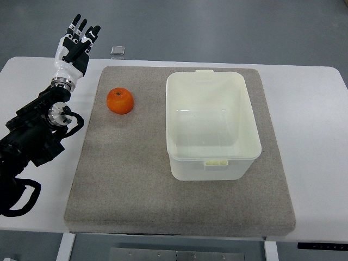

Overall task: Put orange in box with left hand
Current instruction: 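Raise the left hand and swing it over the orange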

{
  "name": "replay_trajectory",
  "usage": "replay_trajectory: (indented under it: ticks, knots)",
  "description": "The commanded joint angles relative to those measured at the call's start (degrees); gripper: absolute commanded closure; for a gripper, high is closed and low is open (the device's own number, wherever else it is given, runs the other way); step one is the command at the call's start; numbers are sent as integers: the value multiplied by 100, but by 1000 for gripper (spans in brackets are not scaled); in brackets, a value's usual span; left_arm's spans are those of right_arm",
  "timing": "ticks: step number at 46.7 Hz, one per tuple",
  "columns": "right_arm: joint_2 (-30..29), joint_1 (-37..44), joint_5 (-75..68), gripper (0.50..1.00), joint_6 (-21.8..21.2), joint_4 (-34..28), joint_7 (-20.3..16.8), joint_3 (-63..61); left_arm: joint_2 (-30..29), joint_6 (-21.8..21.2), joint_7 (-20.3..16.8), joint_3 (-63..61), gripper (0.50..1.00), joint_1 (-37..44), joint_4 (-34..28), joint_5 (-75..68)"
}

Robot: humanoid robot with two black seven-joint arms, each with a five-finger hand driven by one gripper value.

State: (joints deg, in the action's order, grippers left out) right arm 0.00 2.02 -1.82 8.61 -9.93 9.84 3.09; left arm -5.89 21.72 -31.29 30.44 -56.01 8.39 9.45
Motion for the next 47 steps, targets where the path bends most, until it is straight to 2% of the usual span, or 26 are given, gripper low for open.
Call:
replay_trajectory:
  ticks: [1, 13, 22, 32, 47]
  knots:
    - [0, 0, -2, 574, 1, 0, 0, -2, -9, -1, 0, -3, 508, 2, 5, 4]
    - [0, 0, -2, 574, 1, 0, 0, -2, 0, 25, -17, -3, 508, -7, 13, -22]
    - [0, 0, 6, 574, 1, 0, 0, -2, -9, 245, -17, -21, 508, -7, 66, -40]
    - [0, 0, -2, 574, 1, 0, 0, 7, -9, 219, -8, -100, 508, 2, 84, -110]
    - [0, 0, -2, 574, 1, 0, 0, -2, -395, 263, 18, -1233, 508, -332, 145, -1305]
